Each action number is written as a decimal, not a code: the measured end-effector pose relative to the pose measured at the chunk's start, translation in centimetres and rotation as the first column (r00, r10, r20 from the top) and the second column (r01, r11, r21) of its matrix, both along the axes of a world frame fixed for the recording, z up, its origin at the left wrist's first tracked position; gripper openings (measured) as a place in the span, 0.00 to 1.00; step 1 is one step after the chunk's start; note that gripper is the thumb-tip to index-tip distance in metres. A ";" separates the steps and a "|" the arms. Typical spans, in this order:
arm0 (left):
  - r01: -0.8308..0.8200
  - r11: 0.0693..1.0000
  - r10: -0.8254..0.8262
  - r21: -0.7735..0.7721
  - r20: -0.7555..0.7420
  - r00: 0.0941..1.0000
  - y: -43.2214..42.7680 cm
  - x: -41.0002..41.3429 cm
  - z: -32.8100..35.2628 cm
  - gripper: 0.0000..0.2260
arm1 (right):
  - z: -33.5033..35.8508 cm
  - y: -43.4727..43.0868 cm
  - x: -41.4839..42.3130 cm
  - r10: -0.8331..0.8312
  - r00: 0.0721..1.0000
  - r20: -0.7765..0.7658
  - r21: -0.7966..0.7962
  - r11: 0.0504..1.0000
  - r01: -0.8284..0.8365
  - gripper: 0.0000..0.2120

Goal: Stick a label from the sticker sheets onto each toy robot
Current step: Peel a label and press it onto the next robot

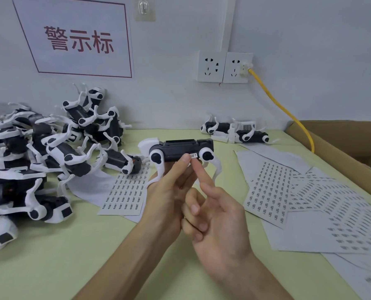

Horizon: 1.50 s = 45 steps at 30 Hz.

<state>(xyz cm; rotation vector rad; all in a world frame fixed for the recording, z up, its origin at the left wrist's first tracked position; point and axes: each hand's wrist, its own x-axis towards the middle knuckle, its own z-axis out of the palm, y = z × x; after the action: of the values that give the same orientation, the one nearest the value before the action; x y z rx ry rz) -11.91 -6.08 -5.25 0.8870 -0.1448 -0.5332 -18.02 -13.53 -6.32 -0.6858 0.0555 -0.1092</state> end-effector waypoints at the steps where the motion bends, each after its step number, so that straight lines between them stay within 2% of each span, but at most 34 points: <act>1: -0.006 1.000 0.006 0.001 -0.006 1.000 0.0 0.0 0.0 0.11 | 0.0 0.0 0.0 0.001 1.000 -0.001 -0.004 1.000 -0.001 0.23; 12: -0.040 0.999 0.040 -0.015 0.001 0.999 0.0 0.0 -0.1 0.11 | 0.0 0.1 -0.1 0.019 1.000 0.000 -0.025 1.000 -0.019 0.22; 21: 0.000 1.000 0.000 0.000 0.037 0.999 0.0 0.0 0.0 0.13 | 0.0 0.1 -0.1 0.001 1.000 0.009 0.002 1.000 -0.002 0.22; 34: -0.082 0.996 0.082 -0.044 -0.001 0.997 -0.2 0.0 -0.1 0.08 | -0.1 0.2 -0.1 0.009 1.000 0.003 -0.009 1.000 -0.009 0.21; 40: -0.097 0.995 0.097 -0.010 0.013 0.995 -0.1 0.0 -0.1 0.12 | -0.1 0.2 -0.1 0.015 1.000 0.004 -0.012 1.000 -0.015 0.22; 45: -0.116 0.993 0.116 -0.015 0.014 0.993 -0.1 0.1 -0.1 0.11 | -0.2 0.2 -0.2 0.026 1.000 0.006 -0.006 1.000 -0.026 0.21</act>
<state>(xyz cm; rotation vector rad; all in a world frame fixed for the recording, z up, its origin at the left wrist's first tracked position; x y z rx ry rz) -11.81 -6.19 -5.32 0.8804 -0.1092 -0.4170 -18.19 -13.38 -6.52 -0.6915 0.0408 -0.0868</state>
